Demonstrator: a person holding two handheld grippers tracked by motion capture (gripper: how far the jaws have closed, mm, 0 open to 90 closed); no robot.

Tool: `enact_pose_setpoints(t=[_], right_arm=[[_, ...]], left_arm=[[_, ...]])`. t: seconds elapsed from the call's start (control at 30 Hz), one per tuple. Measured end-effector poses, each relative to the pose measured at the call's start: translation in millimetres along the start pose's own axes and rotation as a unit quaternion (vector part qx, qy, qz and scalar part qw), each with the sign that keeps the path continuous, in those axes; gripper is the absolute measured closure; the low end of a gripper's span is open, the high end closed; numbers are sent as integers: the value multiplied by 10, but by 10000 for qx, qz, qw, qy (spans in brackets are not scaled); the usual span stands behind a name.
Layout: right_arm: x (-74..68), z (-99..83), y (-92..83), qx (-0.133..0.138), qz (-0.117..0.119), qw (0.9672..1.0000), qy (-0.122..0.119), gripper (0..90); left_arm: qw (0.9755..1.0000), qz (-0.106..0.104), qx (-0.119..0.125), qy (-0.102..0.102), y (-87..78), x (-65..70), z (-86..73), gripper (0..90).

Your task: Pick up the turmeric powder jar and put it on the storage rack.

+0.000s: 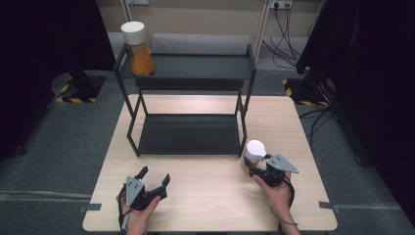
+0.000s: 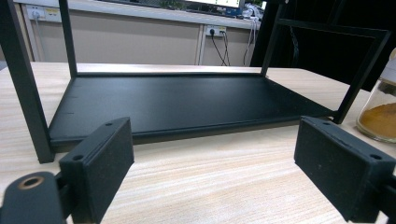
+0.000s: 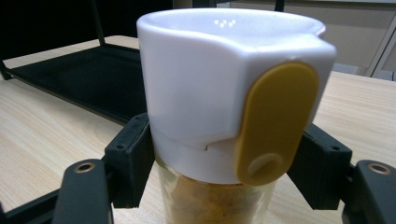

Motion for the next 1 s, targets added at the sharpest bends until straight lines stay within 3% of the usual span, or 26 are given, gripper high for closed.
enact_pose_setpoints(t=[0.17, 0.4, 1.0], right_arm=[[-21, -5, -12, 22, -44, 10000, 14, 308], [-70, 17, -146, 280, 15, 9996, 37, 308], [-224, 360, -317, 801, 166, 9966, -92, 308]], left_arm=[[10000, 6, 15, -22, -1, 0, -4, 115], [10000, 17, 3, -10, -1, 3, -1, 115], [10000, 52, 18, 38, -3, 21, -3, 116]])
Point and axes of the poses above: each handheld gripper's, and its own axes: y roughly forward along the jaws, z roughly out of its top, x roughly to its right, the point moved 5 cm from there along y, roughly forward along the jaws, and after that the axes turned 13 degrees about y, right-handed, at the moved point
